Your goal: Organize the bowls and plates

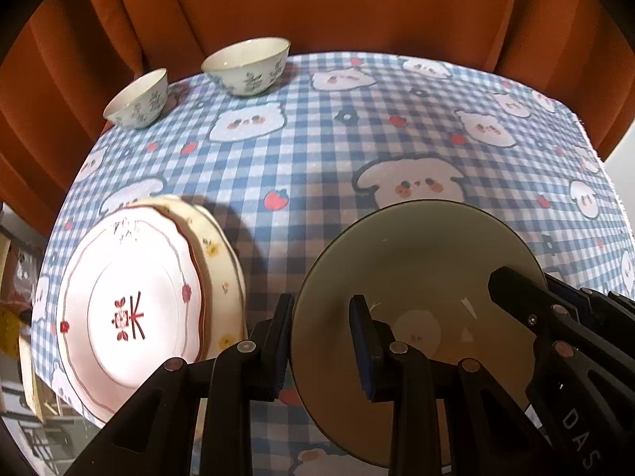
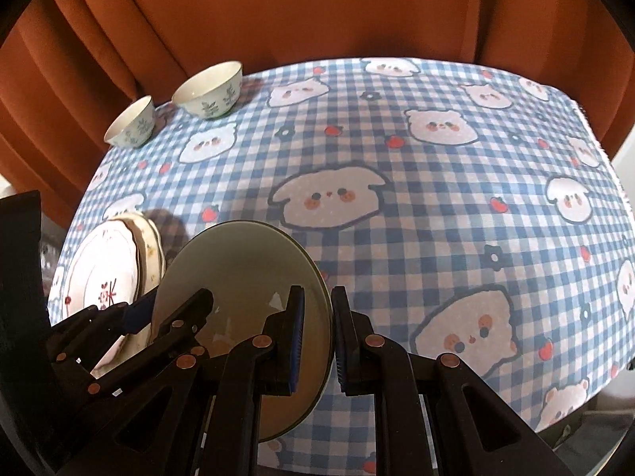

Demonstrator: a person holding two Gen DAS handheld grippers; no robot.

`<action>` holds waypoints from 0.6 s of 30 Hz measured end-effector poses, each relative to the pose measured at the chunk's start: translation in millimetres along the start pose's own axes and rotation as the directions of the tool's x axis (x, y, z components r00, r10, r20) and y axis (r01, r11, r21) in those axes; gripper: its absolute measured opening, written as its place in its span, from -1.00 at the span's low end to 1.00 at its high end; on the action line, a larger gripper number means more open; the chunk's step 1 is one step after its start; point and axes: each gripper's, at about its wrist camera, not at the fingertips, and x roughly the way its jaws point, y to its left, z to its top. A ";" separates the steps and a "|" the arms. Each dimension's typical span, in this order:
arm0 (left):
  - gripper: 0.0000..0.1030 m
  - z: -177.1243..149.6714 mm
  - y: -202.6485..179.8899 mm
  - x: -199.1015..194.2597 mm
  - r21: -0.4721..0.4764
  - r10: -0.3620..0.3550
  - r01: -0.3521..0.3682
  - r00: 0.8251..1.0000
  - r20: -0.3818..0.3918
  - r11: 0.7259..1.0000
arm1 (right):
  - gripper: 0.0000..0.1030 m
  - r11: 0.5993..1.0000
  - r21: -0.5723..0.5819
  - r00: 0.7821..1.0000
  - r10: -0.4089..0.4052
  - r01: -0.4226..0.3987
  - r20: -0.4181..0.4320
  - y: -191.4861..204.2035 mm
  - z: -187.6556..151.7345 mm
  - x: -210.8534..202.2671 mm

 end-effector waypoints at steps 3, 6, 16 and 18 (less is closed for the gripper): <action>-0.47 -1.7 -0.5 6.3 -0.017 0.014 -0.014 1.000 -0.025 1.000 | -0.67 1.000 -0.020 1.000 0.011 -0.011 -0.015 -0.5 0.9 5.7; -0.47 -0.8 -3.1 8.5 -0.018 0.033 -0.033 0.999 -0.016 0.999 | -0.67 0.999 -0.036 1.000 0.018 -0.018 -0.017 -1.4 1.7 9.9; -0.29 1.7 -8.1 8.8 0.002 0.029 -0.029 1.000 -0.012 1.000 | -0.67 0.998 -0.057 1.000 0.027 -0.027 -0.011 -1.5 9.0 16.1; -0.23 2.1 -11.6 7.1 0.019 0.030 -0.030 1.000 -0.004 0.999 | -0.67 0.998 -0.050 0.999 0.029 -0.029 -0.015 -5.3 7.5 17.7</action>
